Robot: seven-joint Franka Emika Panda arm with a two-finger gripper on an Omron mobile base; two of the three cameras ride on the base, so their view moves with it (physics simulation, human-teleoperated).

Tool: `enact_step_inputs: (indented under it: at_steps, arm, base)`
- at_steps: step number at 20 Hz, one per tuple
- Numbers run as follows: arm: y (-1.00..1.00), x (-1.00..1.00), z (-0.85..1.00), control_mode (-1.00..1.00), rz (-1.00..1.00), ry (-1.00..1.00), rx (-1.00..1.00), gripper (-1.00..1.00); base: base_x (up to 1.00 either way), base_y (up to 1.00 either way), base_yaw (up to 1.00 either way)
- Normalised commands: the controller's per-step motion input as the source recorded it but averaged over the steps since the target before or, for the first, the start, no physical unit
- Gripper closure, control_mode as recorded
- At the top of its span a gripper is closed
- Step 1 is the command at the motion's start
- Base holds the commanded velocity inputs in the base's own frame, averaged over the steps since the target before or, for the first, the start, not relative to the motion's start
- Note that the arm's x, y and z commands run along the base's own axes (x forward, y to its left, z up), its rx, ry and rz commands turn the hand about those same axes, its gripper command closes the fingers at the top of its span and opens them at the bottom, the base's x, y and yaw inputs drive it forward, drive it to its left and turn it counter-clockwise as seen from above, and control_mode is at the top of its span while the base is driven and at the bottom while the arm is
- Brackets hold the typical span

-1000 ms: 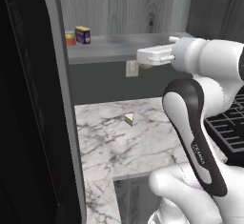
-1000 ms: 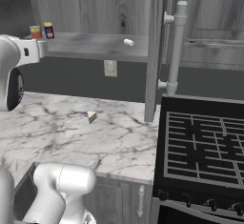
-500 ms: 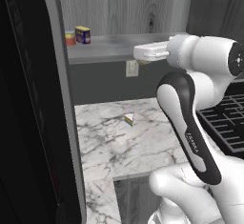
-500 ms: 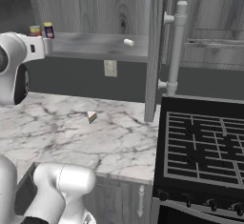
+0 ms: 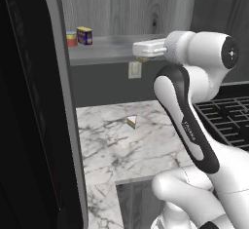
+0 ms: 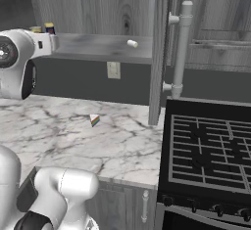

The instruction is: Pick the cans from the counter and place them in their designated side in the cabinet.

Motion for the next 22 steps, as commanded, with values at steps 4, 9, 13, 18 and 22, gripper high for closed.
enact_step_inputs:
  at_steps: [4,9,13,18,22]
  arm:
    - [0.04,0.29,0.00,-1.00,0.00,0.00,-0.02,1.00]
    - [0.09,0.23,0.00,-1.00,0.00,0.03,-0.06,1.00]
    - [0.10,0.18,0.00,-1.00,0.00,0.04,-0.08,1.00]
    - [0.05,0.20,0.00,-1.00,0.00,0.03,-0.06,1.00]
    - [0.00,0.19,0.00,-1.00,0.00,0.00,-0.02,1.00]
  base:
    - [0.00,0.00,0.00]
    - [0.00,0.00,0.00]
    - [0.00,0.00,0.00]
    - [0.00,0.00,0.00]
    - [0.00,0.00,0.00]
